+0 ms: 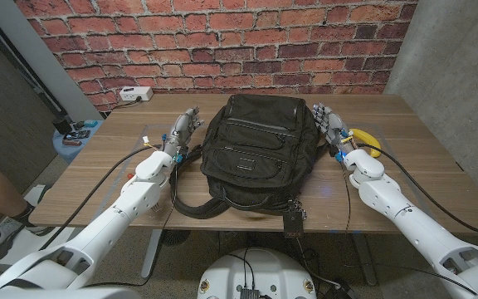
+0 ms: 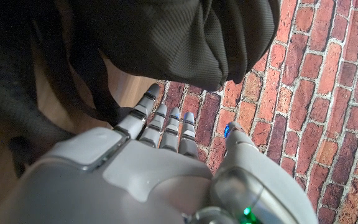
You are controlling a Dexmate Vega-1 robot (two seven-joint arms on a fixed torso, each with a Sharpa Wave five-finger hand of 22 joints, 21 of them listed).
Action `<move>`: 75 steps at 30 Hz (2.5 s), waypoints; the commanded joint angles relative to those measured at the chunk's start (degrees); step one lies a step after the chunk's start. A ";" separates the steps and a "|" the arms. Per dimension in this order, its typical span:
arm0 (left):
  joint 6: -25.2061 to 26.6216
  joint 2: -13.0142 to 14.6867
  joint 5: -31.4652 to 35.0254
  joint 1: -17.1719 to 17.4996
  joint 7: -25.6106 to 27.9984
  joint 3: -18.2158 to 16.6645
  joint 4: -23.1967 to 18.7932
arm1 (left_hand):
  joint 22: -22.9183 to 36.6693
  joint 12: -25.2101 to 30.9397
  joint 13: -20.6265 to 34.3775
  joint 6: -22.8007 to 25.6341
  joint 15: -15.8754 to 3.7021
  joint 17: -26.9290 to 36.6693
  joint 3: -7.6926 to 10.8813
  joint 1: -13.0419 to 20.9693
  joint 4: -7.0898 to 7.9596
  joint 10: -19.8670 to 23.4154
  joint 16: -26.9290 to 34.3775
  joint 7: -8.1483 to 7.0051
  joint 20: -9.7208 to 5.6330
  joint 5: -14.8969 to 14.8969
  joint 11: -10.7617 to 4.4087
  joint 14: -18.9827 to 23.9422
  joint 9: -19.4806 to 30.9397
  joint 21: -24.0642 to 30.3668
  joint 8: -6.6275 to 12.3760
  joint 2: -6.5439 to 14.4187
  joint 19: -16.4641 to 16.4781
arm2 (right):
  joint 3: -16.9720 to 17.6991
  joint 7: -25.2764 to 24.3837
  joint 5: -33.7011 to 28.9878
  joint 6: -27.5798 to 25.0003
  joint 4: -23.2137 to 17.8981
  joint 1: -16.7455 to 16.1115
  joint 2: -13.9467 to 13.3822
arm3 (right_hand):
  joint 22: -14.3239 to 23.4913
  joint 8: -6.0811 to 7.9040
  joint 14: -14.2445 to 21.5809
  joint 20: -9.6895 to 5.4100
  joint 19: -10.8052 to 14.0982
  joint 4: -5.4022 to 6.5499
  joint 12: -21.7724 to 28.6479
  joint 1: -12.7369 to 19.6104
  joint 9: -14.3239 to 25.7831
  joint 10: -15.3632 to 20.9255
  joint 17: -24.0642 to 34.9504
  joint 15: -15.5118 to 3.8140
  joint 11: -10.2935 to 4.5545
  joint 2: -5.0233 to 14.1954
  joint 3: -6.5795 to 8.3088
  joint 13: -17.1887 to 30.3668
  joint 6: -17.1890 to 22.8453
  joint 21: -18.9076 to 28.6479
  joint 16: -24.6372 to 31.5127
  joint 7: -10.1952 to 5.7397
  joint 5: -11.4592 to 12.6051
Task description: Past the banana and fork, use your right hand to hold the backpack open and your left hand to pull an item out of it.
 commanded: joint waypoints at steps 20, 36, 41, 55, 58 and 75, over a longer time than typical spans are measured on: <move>2.15 3.26 -0.82 3.79 0.15 -0.76 -5.77 | 0.18 0.27 0.07 0.49 0.50 0.14 0.58 1.14 -0.85 0.16 0.14 -0.02 0.48 0.31 0.50 -0.17 0.30 -0.43 0.14 -0.26 0.21 | -0.19 -4.48 -2.31 -2.19 -8.69 -4.55 -2.65 | 0.21 0.24 0.28 -0.37 0.64 -0.60 0.20 0.95 0.30 0.28 -0.02 0.06 0.08 0.13 0.45 0.06 0.57 -0.34 0.49 0.04 0.35; 1.88 4.48 -1.32 5.03 -0.46 -1.47 -6.55 | 0.19 0.18 0.08 0.45 0.53 0.14 0.58 1.45 -1.44 0.22 0.07 0.00 0.45 0.36 0.41 -0.21 0.30 -0.95 0.05 -0.32 0.35 | 0.19 -8.37 -5.64 -2.93 -16.01 -8.58 -5.36 | 0.22 0.16 0.03 -0.17 0.64 -0.97 0.15 1.23 0.30 0.07 -0.21 0.14 -0.03 0.18 0.53 0.05 0.48 -0.82 0.54 0.12 0.38; 1.60 4.19 -1.33 4.70 -0.84 -1.33 -5.91 | 0.19 0.13 0.08 0.39 0.59 0.15 0.55 1.52 -1.58 0.16 0.08 -0.03 0.46 0.37 0.46 -0.19 0.30 -1.09 0.01 -0.34 0.40 | 0.76 -10.27 -7.13 -3.12 -19.25 -10.73 -6.64 | 0.22 0.11 -0.07 -0.14 0.67 -1.17 0.16 1.40 0.30 0.05 -0.31 0.30 0.43 0.15 0.57 0.05 0.38 -0.96 0.53 0.19 0.41; 0.98 4.03 -1.02 5.61 -0.52 -1.10 -6.51 | 0.21 0.07 0.08 0.38 0.61 0.16 0.49 1.69 -1.94 0.18 0.05 -0.05 0.57 0.39 0.44 -0.23 0.31 -1.52 -0.02 -0.31 0.48 | 0.96 -14.09 -12.25 -3.54 -25.71 -15.76 -8.84 | 0.23 0.15 -0.22 -0.07 0.72 -1.70 0.18 1.93 0.30 0.00 -0.57 0.60 0.50 0.19 0.77 0.04 0.52 -1.37 0.54 0.34 0.52; 0.89 3.95 -1.01 5.69 -0.55 -1.04 -6.44 | 0.21 0.06 0.08 0.36 0.62 0.17 0.48 1.72 -1.98 0.20 0.06 -0.07 0.59 0.39 0.46 -0.22 0.31 -1.58 -0.03 -0.30 0.51 | 0.99 -14.13 -12.58 -3.76 -25.84 -15.99 -8.98 | 0.23 0.15 -0.30 -0.08 0.74 -1.83 0.18 2.06 0.30 -0.02 -0.63 0.54 0.27 0.19 0.82 0.04 0.54 -1.46 0.52 0.39 0.55; 1.98 4.47 -1.14 5.33 -1.41 -0.67 -6.26 | 0.22 0.03 0.09 0.48 0.58 0.19 0.44 1.89 -2.28 0.28 0.05 -0.01 0.59 0.42 0.38 -0.23 0.31 -1.96 0.00 -0.24 0.69 | 4.10 -15.32 -13.46 -4.44 -26.48 -17.91 -11.34 | 0.24 0.11 -0.48 -0.07 0.80 -2.14 0.18 2.25 0.30 -0.11 -0.81 0.57 0.10 0.19 0.82 0.04 0.48 -1.93 0.60 0.32 0.59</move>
